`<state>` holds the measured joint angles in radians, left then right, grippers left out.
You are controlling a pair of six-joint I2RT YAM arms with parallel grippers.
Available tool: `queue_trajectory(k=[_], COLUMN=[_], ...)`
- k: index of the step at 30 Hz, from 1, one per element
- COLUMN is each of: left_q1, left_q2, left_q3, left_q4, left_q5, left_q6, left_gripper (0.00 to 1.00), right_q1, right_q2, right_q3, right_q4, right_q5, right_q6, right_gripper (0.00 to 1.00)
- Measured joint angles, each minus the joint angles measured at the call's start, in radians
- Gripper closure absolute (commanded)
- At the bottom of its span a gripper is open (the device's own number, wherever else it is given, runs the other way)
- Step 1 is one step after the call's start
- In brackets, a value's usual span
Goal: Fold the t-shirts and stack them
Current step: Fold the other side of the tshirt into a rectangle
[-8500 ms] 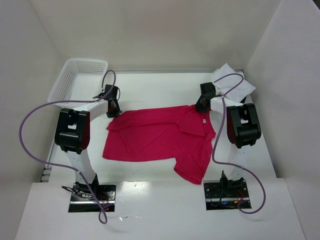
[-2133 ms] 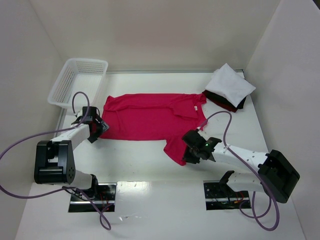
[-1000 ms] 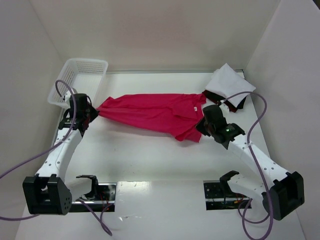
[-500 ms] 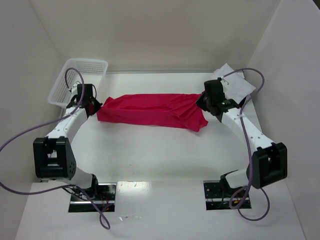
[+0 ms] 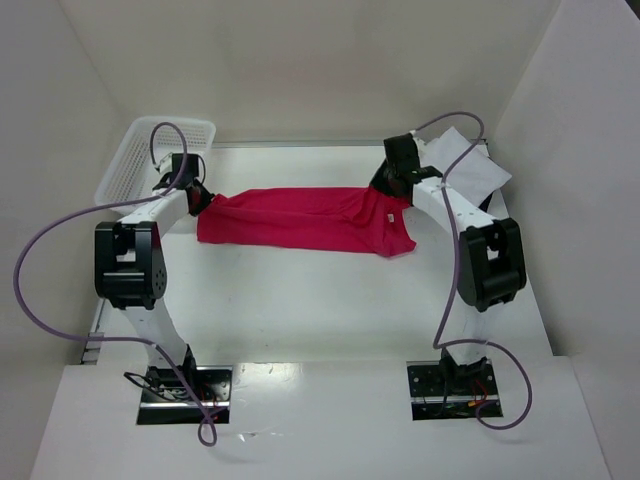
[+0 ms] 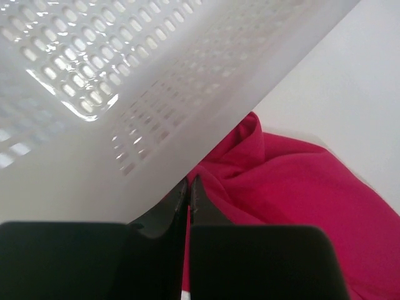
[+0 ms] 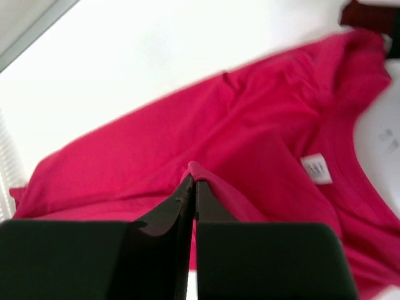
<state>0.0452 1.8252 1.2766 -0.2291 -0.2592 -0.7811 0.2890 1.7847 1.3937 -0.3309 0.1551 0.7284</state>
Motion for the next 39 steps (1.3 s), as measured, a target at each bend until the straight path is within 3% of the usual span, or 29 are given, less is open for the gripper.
queue_trajectory(k=[8, 20, 22, 25, 26, 27, 30, 31, 33, 39], left_q1=[-0.002, -0.002, -0.002, -0.003, -0.003, -0.003, -0.007, -0.008, -0.014, 0.000], left_q2=[0.088, 0.145, 0.155, 0.166, 0.169, 0.171, 0.170, 0.168, 0.158, 0.134], left_q3=[0.089, 0.136, 0.142, 0.154, 0.160, 0.164, 0.176, 0.177, 0.179, 0.185], left_q4=[0.016, 0.053, 0.060, 0.058, 0.058, 0.059, 0.071, 0.079, 0.106, 0.148], left_q5=[-0.006, -0.007, -0.006, -0.005, -0.002, 0.006, 0.039, 0.055, 0.103, 0.233], left_q6=[0.001, 0.017, 0.017, 0.019, 0.021, 0.024, 0.032, 0.040, 0.050, 0.088], left_gripper=[1.00, 1.00, 0.99, 0.85, 0.68, 0.60, 0.35, 0.15, 0.03, 0.00], right_q1=[-0.002, -0.030, -0.032, -0.032, -0.032, -0.032, -0.032, -0.032, -0.032, -0.042], right_q2=[0.181, 0.328, 0.360, 0.396, 0.407, 0.418, 0.433, 0.432, 0.426, 0.388], right_q3=[0.193, 0.303, 0.326, 0.350, 0.364, 0.381, 0.415, 0.420, 0.428, 0.500], right_q4=[0.002, 0.000, 0.001, -0.004, -0.008, -0.014, -0.023, -0.027, -0.026, -0.059], right_q5=[0.000, 0.002, -0.005, -0.021, -0.027, -0.033, -0.043, -0.043, -0.039, -0.030], right_q6=[-0.033, -0.069, -0.076, -0.093, -0.101, -0.103, -0.128, -0.138, -0.154, -0.197], right_gripper=[0.96, 0.95, 0.91, 0.74, 0.54, 0.42, 0.19, 0.16, 0.12, 0.11])
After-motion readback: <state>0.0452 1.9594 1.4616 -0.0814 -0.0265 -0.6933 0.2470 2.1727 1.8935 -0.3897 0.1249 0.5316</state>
